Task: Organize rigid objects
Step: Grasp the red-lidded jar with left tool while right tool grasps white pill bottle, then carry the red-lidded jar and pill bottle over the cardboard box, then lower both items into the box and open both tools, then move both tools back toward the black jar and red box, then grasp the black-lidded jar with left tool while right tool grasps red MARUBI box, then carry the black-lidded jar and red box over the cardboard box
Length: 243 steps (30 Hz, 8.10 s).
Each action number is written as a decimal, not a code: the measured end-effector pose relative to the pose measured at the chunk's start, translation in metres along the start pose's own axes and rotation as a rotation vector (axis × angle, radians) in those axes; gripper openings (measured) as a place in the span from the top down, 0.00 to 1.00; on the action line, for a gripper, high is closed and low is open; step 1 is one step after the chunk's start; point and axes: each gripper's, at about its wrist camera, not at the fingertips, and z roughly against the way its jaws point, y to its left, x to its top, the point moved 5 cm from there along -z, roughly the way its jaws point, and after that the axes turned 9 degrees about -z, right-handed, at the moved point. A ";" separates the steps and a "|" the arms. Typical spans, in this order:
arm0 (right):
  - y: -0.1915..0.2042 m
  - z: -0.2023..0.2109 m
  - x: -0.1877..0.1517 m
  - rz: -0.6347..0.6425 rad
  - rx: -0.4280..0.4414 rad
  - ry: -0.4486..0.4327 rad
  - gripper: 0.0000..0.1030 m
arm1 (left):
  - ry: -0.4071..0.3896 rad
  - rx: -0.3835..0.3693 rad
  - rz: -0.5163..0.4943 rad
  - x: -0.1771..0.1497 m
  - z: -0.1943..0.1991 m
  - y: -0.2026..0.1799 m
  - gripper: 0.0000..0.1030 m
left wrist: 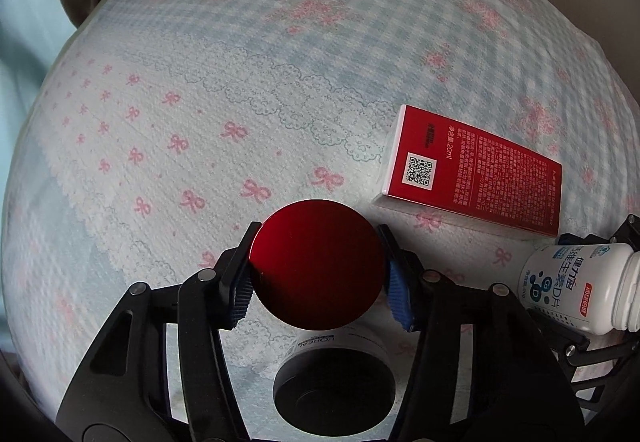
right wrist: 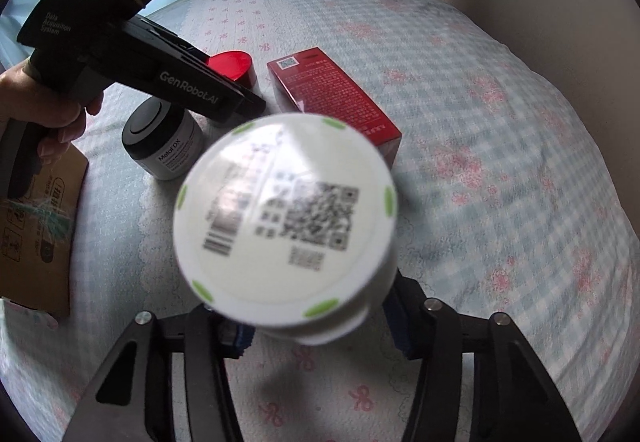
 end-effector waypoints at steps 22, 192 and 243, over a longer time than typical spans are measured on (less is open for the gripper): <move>0.004 0.030 0.011 0.010 -0.001 -0.022 0.54 | -0.046 0.019 0.059 0.002 0.058 0.003 0.50; -0.005 -0.006 0.090 0.486 0.181 0.151 0.20 | -0.100 0.318 0.832 -0.068 0.077 -0.019 0.02; 0.046 0.162 0.129 0.428 0.170 0.057 0.63 | -0.271 0.255 0.762 -0.068 0.295 -0.028 0.47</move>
